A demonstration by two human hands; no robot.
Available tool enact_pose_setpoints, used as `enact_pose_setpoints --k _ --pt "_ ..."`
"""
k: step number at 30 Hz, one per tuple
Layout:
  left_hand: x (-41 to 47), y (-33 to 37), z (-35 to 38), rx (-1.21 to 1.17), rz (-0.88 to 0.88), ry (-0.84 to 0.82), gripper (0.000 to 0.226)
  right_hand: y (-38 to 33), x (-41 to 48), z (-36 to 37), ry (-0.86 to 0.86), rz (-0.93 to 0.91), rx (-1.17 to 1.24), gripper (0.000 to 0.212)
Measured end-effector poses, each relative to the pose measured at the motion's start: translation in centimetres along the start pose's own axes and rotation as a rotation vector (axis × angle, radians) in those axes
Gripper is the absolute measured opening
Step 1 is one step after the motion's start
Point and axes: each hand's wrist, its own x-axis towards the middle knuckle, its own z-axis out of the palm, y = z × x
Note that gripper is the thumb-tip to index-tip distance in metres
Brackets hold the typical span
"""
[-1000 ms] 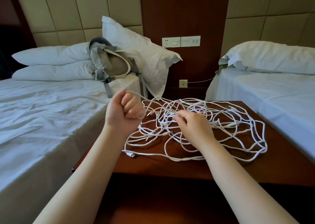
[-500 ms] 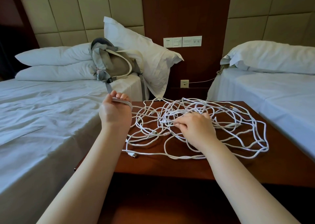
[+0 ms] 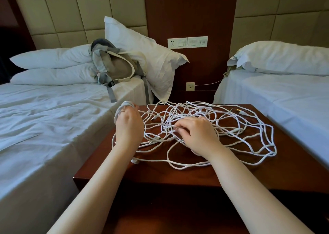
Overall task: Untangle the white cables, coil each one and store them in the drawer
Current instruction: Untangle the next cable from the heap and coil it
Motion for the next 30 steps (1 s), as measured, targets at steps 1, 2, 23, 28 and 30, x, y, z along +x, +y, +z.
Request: enact_pose_setpoints --k 1,2,23,28,30 --pt "0.1 -0.1 0.2 0.108 -0.022 -0.086 0.019 0.1 0.0 0.0 0.046 -0.017 0.019 0.011" --pt "0.2 -0.1 0.3 0.19 -0.015 -0.15 0.024 0.1 0.0 0.0 0.086 -0.027 0.035 0.011" --pt "-0.5 2.5 -1.3 -1.338 -0.293 -1.302 0.038 0.2 0.4 -0.4 0.217 0.137 0.136 0.023" --pt "1.1 1.0 -1.5 -1.655 -0.129 -1.306 0.033 0.6 0.4 -0.2 0.12 0.212 -0.01 0.015" --pt "2.0 0.6 -2.2 -1.704 -0.088 -1.257 0.032 0.8 0.4 -0.5 0.08 0.243 -0.049 0.015"
